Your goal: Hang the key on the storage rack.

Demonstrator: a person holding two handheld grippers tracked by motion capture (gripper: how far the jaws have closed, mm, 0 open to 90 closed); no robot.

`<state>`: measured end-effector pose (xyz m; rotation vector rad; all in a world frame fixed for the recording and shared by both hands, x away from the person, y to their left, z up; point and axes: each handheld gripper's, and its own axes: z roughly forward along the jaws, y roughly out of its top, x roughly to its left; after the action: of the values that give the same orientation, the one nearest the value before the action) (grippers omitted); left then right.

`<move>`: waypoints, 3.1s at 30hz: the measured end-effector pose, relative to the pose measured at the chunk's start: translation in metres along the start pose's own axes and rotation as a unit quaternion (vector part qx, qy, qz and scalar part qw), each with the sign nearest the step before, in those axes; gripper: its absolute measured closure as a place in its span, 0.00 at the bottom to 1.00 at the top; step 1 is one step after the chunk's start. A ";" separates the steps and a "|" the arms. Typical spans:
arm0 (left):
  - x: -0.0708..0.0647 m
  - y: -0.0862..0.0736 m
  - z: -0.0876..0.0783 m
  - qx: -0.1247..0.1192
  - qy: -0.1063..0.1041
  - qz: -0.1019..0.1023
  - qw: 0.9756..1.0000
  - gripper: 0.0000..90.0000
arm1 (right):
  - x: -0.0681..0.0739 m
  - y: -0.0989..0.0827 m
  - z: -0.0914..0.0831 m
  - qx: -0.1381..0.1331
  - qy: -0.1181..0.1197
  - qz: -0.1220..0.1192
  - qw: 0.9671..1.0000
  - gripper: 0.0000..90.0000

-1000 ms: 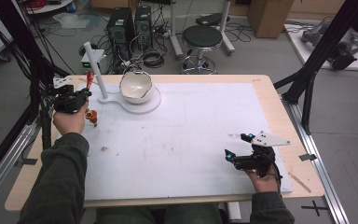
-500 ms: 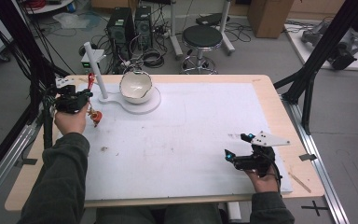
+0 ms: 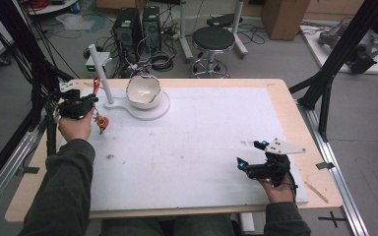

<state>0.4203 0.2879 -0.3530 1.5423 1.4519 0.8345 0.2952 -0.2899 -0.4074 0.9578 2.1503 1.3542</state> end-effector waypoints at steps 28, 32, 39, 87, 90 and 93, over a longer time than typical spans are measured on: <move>0.001 0.006 0.007 0.019 -0.004 0.006 1.000 0.83 | 0.000 0.000 -0.001 -0.002 -0.001 0.001 1.000 0.10; 0.001 0.006 0.004 0.010 -0.010 0.008 1.000 0.84 | 0.000 0.000 -0.001 -0.002 -0.001 0.001 1.000 0.10; -0.002 0.005 0.001 0.005 -0.028 0.013 1.000 0.81 | 0.000 0.000 -0.001 -0.001 0.002 0.000 1.000 0.10; -0.035 -0.006 -0.030 -0.011 -0.144 0.061 0.988 0.60 | 0.001 0.002 -0.002 -0.008 0.005 0.003 1.000 0.10; -0.036 -0.009 -0.032 -0.012 -0.146 0.060 0.987 0.59 | 0.001 0.002 -0.001 -0.008 0.005 0.003 1.000 0.10; -0.036 -0.011 -0.034 -0.014 -0.151 0.064 0.986 0.58 | 0.001 0.002 -0.001 -0.007 0.003 0.001 1.000 0.10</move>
<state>0.3809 0.2560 -0.3452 1.6731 1.1270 0.6576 0.2945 -0.2891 -0.4051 0.9526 2.1423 1.3742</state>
